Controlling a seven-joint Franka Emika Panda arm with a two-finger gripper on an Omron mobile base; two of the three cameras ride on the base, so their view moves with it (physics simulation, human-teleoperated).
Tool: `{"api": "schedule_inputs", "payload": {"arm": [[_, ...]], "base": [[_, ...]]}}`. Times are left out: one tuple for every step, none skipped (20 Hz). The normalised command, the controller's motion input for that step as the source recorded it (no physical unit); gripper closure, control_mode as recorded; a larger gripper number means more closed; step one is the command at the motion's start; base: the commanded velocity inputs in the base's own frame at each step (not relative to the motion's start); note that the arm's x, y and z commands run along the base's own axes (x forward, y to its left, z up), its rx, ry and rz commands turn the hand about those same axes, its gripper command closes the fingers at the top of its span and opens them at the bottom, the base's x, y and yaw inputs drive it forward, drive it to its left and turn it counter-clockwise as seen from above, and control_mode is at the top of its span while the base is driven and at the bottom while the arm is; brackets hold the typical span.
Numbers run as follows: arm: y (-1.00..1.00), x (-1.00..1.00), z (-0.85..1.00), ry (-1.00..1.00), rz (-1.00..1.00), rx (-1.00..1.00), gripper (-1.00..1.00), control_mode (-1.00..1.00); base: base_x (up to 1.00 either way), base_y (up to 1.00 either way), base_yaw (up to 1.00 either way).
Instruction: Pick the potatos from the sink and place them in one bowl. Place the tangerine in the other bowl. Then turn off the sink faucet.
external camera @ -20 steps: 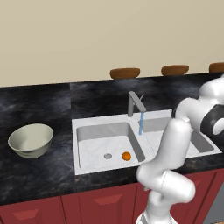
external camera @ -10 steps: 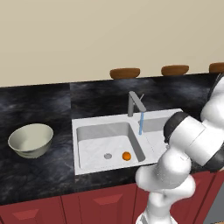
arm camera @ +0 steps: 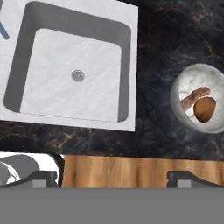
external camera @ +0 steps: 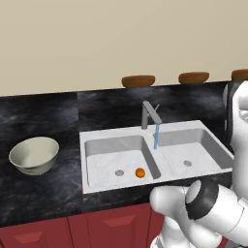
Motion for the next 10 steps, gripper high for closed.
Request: {"api": "schedule_inputs", "payload": {"arm": [[1.00,-0.38,0.07,-0.01,-0.07,0.18,-1.00,-1.00],[1.00,-0.29,0.01,-0.02,-0.06,0.20,-1.00,-1.00],[1.00,-0.21,0.00,-0.03,-0.05,0.22,-1.00,-1.00],[1.00,-0.16,0.00,-0.03,-0.05,0.23,-1.00,-1.00],[1.00,-0.11,0.00,-0.04,-0.04,0.24,-1.00,-1.00],[1.00,-0.09,0.00,-0.04,-0.04,0.24,-1.00,-1.00],[1.00,-0.05,0.00,-0.04,-0.04,0.25,-1.00,-1.00],[1.00,-0.05,0.00,-0.04,-0.04,0.25,-1.00,-1.00],[1.00,-0.06,0.00,-0.03,-0.03,0.24,-1.00,-1.00],[1.00,-0.06,0.00,-0.04,-0.01,0.25,-1.00,-1.00]], "base": [[0.00,0.00,0.00],[0.00,0.00,0.00],[0.00,0.00,0.00],[0.00,0.00,0.00],[0.00,0.00,0.00],[0.00,0.00,0.00],[0.00,0.00,0.00],[0.00,0.00,0.00],[0.00,0.00,0.00],[0.00,0.00,0.00]]}}
